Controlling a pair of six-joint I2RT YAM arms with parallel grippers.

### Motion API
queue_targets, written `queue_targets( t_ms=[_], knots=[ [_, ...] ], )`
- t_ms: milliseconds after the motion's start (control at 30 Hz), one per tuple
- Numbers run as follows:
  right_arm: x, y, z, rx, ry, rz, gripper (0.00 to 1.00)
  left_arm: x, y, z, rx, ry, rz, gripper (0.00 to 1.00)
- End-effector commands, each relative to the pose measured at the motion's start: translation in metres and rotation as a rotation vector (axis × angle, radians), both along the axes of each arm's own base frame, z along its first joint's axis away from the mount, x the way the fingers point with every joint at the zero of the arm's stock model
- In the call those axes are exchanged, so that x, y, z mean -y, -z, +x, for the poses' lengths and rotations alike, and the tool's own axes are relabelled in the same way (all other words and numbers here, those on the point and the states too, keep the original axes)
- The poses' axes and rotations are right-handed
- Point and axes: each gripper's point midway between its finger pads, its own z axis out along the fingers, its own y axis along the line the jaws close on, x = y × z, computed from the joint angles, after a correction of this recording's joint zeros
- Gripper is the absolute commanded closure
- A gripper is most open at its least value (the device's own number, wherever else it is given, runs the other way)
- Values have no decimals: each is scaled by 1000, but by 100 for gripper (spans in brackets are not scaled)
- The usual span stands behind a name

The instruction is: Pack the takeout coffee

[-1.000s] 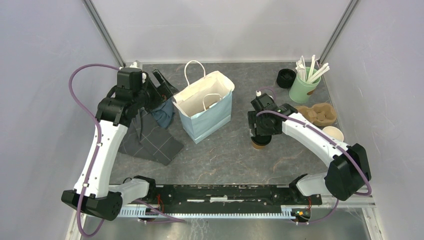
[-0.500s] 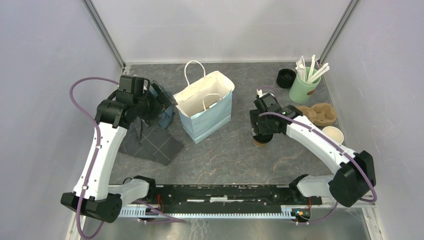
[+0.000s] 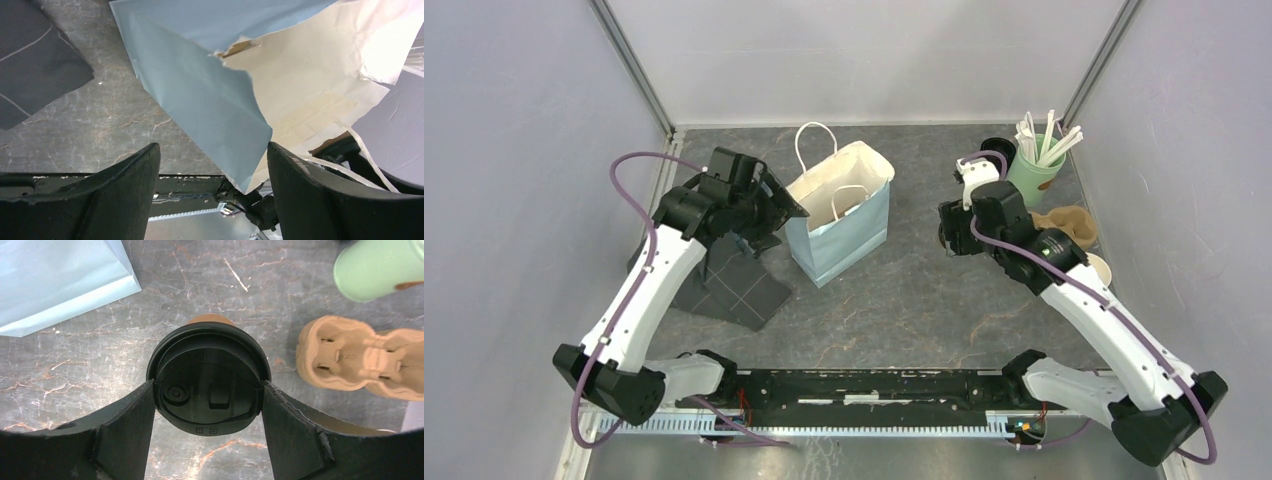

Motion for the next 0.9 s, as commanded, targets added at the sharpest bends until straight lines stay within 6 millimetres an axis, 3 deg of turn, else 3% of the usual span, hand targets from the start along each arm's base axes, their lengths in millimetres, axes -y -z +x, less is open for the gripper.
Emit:
queue_targets(
  t_ms=[0,300,500,700,867],
  knots=[
    [11,-39,7,152,-22,-40,75,6,-14,25,59,-98,6,17],
    [21,-54,-2,215,-61,-80,85,2,-23,21,67,-151,31,20],
    [17,-60,-3,248,-89,-51,88,-7,-44,10,129,-171,2,19],
    [5,-70,-1,294,-173,-48,93,12,-25,16,68,-159,-66,20],
    [4,-83,-3,337,-251,-94,95,18,-23,32,89,-155,-52,25]
  ],
)
